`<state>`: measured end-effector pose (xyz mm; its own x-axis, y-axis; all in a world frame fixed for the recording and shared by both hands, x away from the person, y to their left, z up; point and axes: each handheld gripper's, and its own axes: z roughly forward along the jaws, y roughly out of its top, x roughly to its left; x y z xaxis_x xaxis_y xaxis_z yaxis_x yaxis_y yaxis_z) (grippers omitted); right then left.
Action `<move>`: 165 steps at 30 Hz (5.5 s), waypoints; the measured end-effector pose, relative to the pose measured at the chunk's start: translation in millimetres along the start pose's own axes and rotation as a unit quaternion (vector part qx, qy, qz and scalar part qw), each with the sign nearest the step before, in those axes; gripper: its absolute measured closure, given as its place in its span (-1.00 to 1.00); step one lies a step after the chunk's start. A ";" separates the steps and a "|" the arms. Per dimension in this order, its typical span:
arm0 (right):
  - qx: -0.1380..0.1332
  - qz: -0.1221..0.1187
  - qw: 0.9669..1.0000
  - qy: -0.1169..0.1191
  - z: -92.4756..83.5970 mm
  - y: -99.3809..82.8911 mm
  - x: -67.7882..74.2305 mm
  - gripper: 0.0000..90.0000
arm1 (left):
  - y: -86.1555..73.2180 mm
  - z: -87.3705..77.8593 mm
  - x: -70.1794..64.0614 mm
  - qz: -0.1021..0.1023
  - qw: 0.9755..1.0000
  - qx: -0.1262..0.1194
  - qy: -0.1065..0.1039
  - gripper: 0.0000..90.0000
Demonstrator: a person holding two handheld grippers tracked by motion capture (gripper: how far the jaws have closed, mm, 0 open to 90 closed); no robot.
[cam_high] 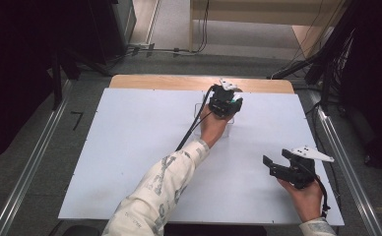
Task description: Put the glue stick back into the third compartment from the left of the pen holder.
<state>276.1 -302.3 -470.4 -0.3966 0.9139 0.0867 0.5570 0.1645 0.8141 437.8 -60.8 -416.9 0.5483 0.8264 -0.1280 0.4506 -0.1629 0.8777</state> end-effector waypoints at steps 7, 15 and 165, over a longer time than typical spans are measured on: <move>-0.002 -0.001 1.000 0.001 -0.4 0.0 -0.1 -0.56 | 2.0 1.0 1.7 0.004 1.000 0.001 0.006 0.45; 0.001 -0.001 1.000 0.001 0.1 -0.2 0.1 -0.56 | 3.4 0.1 6.4 -0.004 1.000 -0.003 0.010 0.45; 0.009 -0.009 1.000 -0.007 7.1 0.3 2.4 -0.56 | -46.7 -73.3 6.4 0.026 0.999 -0.014 -0.011 -0.14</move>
<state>280.5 -297.4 -474.1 -0.3963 0.9160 0.0628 0.5623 0.1880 0.8053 368.6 -8.4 -424.9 0.5857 0.8054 -0.0908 0.4010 -0.1906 0.8960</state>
